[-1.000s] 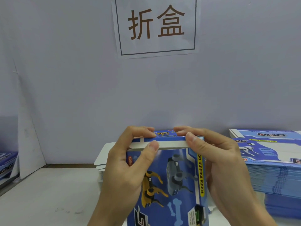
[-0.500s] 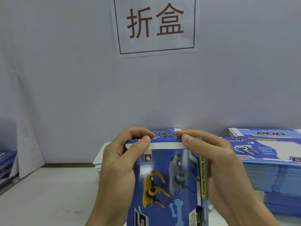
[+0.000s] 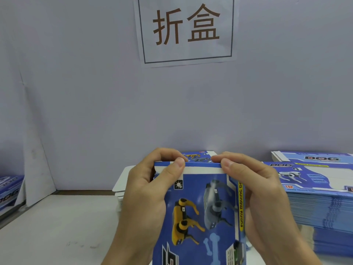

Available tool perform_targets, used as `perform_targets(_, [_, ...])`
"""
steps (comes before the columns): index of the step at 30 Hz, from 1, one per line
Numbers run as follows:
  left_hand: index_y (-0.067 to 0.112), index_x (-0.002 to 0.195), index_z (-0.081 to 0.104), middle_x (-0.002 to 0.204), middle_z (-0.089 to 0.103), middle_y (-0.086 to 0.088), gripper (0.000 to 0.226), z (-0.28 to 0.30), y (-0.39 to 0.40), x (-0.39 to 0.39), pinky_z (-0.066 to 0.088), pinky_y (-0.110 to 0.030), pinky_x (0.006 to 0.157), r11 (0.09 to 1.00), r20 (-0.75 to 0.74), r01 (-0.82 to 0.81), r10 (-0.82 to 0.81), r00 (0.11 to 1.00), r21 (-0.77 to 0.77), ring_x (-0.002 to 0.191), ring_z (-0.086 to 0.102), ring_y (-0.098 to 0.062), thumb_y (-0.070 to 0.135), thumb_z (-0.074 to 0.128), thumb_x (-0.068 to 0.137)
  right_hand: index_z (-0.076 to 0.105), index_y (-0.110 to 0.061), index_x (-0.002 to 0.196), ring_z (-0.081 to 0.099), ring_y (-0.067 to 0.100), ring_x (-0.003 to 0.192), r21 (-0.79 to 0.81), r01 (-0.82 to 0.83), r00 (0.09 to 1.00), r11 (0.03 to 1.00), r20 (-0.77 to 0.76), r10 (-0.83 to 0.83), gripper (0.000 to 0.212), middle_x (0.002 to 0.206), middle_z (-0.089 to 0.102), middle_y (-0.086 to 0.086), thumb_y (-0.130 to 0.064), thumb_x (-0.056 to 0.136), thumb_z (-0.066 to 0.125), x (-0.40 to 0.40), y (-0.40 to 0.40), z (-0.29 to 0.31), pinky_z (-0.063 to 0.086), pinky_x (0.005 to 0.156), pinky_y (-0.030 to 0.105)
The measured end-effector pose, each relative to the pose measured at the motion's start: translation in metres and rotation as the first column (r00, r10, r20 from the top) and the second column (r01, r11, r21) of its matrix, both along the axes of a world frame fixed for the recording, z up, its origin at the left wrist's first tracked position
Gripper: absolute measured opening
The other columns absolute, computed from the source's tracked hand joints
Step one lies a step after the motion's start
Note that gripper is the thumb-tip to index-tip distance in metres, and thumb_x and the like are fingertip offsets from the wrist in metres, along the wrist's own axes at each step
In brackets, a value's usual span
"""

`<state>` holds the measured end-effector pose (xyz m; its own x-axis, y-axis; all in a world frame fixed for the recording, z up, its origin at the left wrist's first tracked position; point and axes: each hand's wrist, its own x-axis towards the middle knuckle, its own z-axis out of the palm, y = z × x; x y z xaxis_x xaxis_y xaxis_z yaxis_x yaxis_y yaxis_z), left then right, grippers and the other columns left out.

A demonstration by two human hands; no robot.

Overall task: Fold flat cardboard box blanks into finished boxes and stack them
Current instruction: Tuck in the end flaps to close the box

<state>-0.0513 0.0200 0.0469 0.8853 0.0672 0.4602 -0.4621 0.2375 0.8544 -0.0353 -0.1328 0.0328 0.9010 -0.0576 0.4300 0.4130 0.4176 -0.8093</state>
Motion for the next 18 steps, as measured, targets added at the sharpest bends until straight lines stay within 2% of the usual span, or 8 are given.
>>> perform_targets(4, [0.018,0.073,0.069,0.089,0.073,-0.013,0.019,-0.007,0.001,0.004,0.06,-0.033,0.057,0.999,0.046,0.004,-0.006,0.999,0.046,0.084,0.075,-0.029,0.036,0.065,0.067,0.08,-0.011,0.074,0.074,0.024,0.088,-0.045,0.053,0.998,0.998,0.021,-0.052,0.014,0.088,0.071,0.009,-0.016,0.069,0.067,0.005,-0.001,-0.004,0.06,0.064,0.031])
perform_targets(6, [0.016,0.075,0.069,0.092,0.072,-0.006,0.014,-0.01,0.003,0.007,0.061,-0.033,0.058,0.999,0.062,0.038,-0.038,0.997,0.015,0.09,0.074,-0.025,0.03,0.07,0.073,0.079,-0.009,0.07,0.072,0.013,0.088,-0.046,0.068,0.996,0.997,0.062,-0.065,0.014,0.086,0.072,0.006,-0.009,0.059,0.072,0.004,-0.003,-0.002,0.057,0.064,0.02])
perform_targets(7, [0.016,0.078,0.07,0.095,0.073,-0.002,0.013,-0.012,0.005,0.008,0.061,-0.032,0.06,0.999,0.082,0.048,-0.05,0.995,0.018,0.095,0.073,-0.023,0.028,0.075,0.076,0.079,-0.009,0.068,0.071,0.008,0.086,-0.042,0.079,0.993,0.996,0.087,-0.075,0.016,0.083,0.073,0.005,-0.012,0.053,0.072,0.004,-0.004,-0.001,0.054,0.063,0.014])
perform_targets(9, [0.024,0.085,0.072,0.104,0.072,0.005,0.017,-0.015,0.011,0.009,0.061,-0.03,0.066,0.992,0.166,0.023,-0.043,0.985,0.123,0.109,0.068,-0.02,0.039,0.076,0.081,0.079,-0.008,0.065,0.07,0.006,0.085,-0.046,0.088,0.989,0.995,0.122,-0.082,0.02,0.083,0.073,0.007,-0.018,0.05,0.07,0.004,-0.007,-0.002,0.052,0.061,0.01])
perform_targets(10, [0.028,0.088,0.072,0.109,0.071,0.007,0.021,-0.016,0.013,0.009,0.062,-0.031,0.07,0.982,0.211,-0.008,-0.033,0.977,0.19,0.114,0.066,-0.019,0.045,0.078,0.077,0.079,-0.007,0.066,0.071,0.007,0.088,-0.052,0.076,0.988,0.996,0.137,-0.069,0.017,0.087,0.073,0.008,-0.013,0.052,0.072,0.005,-0.008,-0.005,0.052,0.062,0.011])
perform_targets(12, [0.034,0.088,0.073,0.114,0.071,0.007,0.023,-0.017,0.016,0.01,0.062,-0.032,0.075,0.965,0.272,-0.084,0.014,0.962,0.248,0.116,0.065,-0.019,0.046,0.081,0.07,0.079,-0.008,0.072,0.07,0.011,0.098,-0.078,0.052,0.982,0.996,0.186,-0.037,0.012,0.101,0.072,0.011,-0.012,0.068,0.069,0.006,-0.01,-0.008,0.055,0.069,0.016])
perform_targets(15, [0.03,0.082,0.076,0.11,0.074,0.002,0.014,-0.019,0.017,0.014,0.062,-0.032,0.073,0.982,0.294,-0.078,0.025,0.956,0.17,0.11,0.069,-0.022,0.037,0.082,0.071,0.08,-0.017,0.082,0.064,0.016,0.114,-0.167,0.065,0.949,0.984,0.317,-0.008,0.015,0.116,0.068,0.006,-0.027,0.074,0.072,0.006,-0.009,-0.012,0.056,0.077,0.022])
perform_targets(18, [0.026,0.082,0.077,0.108,0.075,-0.001,0.03,-0.021,0.018,0.015,0.062,-0.033,0.071,0.989,0.304,-0.041,-0.004,0.953,0.142,0.11,0.069,-0.024,0.051,0.084,0.068,0.08,-0.024,0.077,0.065,0.016,0.112,-0.155,0.157,0.925,0.975,0.368,-0.09,0.01,0.112,0.07,0.002,-0.029,0.072,0.073,0.008,-0.005,-0.015,0.055,0.077,0.023])
